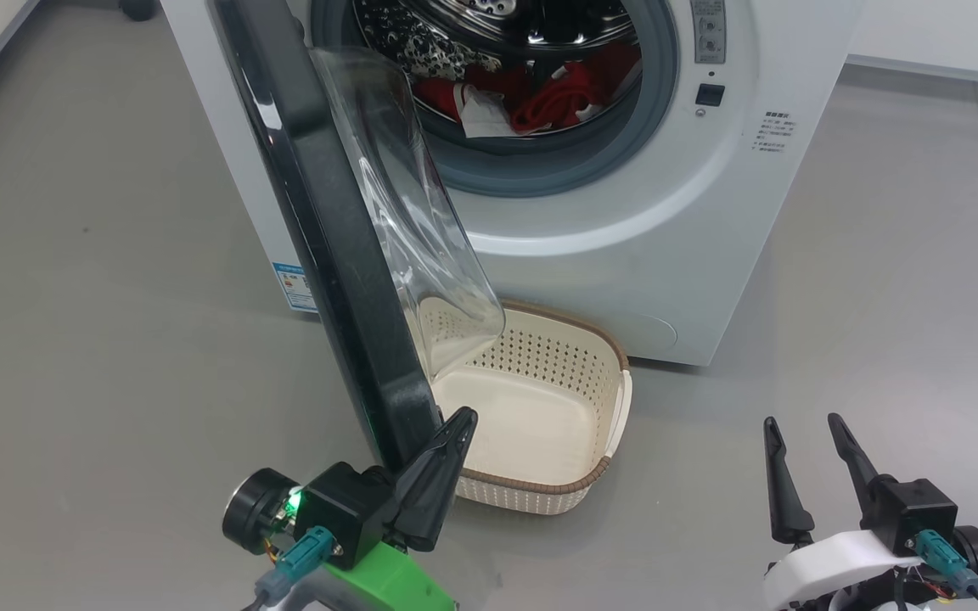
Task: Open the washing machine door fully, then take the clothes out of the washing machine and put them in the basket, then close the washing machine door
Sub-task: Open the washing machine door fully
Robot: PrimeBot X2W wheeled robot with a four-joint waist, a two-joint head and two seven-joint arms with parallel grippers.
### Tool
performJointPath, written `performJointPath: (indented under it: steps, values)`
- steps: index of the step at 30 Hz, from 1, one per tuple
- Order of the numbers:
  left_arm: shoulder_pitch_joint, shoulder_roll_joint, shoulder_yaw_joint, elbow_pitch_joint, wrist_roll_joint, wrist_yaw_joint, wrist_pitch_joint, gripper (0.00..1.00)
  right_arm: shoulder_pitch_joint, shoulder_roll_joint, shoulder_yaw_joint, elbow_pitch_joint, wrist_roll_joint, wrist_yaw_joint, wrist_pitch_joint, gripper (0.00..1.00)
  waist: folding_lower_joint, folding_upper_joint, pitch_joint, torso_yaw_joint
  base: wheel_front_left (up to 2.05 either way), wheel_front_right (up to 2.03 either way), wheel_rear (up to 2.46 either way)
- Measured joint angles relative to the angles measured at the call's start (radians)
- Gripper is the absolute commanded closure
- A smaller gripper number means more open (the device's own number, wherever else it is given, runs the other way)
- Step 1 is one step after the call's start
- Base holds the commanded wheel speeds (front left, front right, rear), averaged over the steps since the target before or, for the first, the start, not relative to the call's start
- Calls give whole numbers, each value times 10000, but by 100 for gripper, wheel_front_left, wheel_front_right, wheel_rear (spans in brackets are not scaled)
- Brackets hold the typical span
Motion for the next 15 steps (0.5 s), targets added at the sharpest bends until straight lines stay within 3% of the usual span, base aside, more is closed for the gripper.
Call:
performJointPath:
  steps: [15]
  values:
    - [-120, -63, 134, 58, 10, 188, 69, 100, -15, 13, -249, -59, -52, 8, 0, 0, 0, 0, 358, 164, 0, 0, 0]
